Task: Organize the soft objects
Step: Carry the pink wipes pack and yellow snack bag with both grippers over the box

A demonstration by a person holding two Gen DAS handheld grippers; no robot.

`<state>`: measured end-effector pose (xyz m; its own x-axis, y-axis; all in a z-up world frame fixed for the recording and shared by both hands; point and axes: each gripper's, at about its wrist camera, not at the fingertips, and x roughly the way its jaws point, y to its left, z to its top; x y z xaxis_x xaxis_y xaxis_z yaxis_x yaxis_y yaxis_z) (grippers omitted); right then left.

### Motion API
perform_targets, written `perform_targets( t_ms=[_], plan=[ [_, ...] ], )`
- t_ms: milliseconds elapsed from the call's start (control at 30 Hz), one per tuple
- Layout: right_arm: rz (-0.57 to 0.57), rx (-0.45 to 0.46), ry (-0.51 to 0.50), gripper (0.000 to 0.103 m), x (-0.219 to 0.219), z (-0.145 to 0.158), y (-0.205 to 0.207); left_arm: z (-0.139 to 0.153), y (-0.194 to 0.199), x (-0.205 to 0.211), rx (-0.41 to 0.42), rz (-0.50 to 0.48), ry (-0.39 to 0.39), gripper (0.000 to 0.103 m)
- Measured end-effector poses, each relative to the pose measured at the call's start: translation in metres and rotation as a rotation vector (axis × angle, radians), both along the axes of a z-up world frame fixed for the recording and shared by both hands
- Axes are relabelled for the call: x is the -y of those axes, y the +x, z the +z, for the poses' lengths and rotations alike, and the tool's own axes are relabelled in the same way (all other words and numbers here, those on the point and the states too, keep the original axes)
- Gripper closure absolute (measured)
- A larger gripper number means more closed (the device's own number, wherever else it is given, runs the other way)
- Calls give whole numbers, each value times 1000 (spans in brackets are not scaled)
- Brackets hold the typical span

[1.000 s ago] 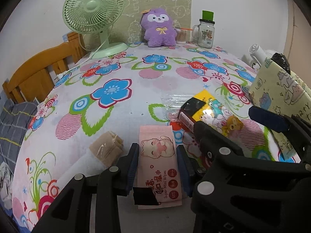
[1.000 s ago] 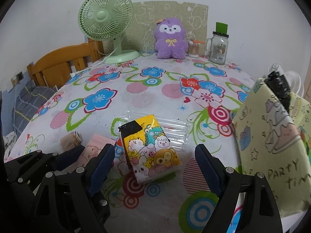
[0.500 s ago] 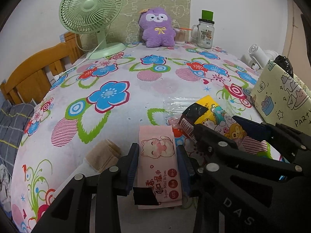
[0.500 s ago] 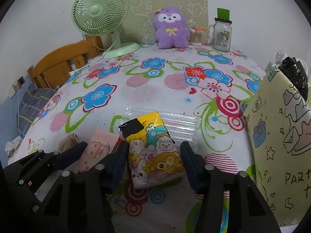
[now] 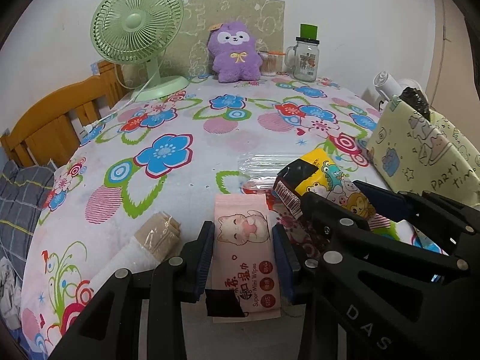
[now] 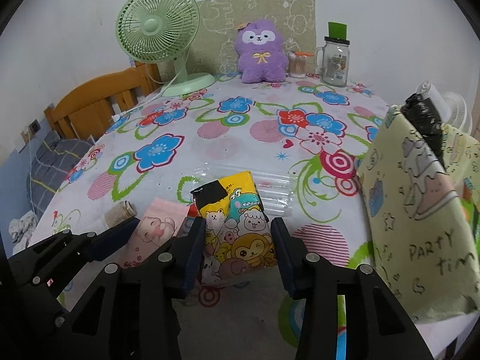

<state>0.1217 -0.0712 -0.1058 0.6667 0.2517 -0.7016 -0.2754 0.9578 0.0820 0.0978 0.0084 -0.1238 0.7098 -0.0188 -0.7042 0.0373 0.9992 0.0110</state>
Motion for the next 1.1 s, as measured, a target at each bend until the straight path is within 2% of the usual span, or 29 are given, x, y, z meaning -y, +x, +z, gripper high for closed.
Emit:
perform_targets(
  t_ms=[667, 1100],
  plan=[
    [-23, 66, -9, 56, 11, 32, -42, 28, -39, 13, 66, -21, 2, 64],
    [-36, 111, 4, 56, 21, 60, -62, 56, -57, 22, 113, -32, 12, 64]
  ],
)
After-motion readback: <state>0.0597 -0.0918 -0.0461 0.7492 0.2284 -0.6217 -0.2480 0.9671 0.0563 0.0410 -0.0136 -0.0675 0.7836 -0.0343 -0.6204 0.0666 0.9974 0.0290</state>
